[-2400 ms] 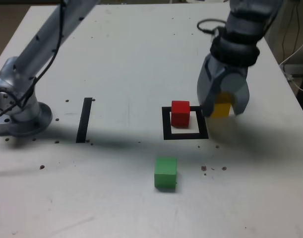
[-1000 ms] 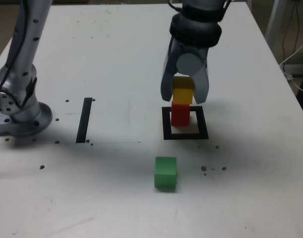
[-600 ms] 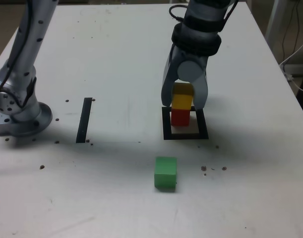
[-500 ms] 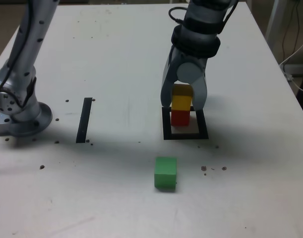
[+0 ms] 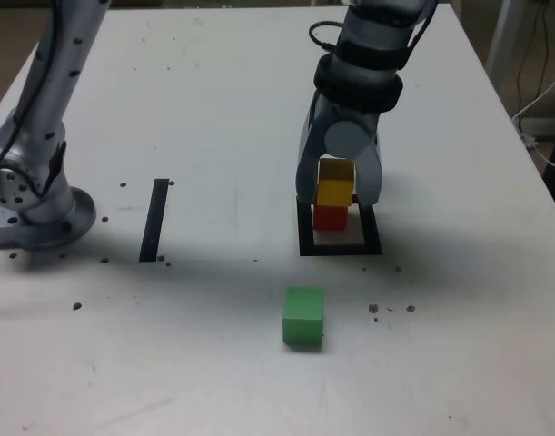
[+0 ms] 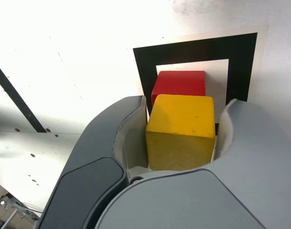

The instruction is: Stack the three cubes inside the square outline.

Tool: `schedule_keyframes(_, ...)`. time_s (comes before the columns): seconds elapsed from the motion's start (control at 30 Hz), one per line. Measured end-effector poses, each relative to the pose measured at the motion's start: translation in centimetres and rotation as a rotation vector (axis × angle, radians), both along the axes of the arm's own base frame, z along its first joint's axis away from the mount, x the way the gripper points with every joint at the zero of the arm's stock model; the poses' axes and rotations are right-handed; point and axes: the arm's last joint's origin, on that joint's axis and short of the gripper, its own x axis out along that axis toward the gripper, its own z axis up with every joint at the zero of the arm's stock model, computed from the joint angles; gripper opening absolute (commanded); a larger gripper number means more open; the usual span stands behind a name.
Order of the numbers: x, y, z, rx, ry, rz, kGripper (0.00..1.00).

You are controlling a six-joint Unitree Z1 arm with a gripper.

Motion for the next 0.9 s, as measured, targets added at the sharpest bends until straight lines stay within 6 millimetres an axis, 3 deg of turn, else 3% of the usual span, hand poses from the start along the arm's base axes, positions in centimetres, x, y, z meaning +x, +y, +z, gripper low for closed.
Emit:
schedule_keyframes(0.27, -0.3, 0.1, -0.1, 0.001, 0.008, 0.003, 0.99)
schedule_keyframes(0.47, -2.0, -0.5, 3.3, 0.053, -0.063, -0.004, 0.99)
schedule_keyframes(0.63, -4.4, -3.0, 6.5, 0.099, -0.111, -0.022, 0.99)
schedule_keyframes(0.9, -6.6, -8.7, 7.2, 0.140, -0.104, -0.021, 0.99)
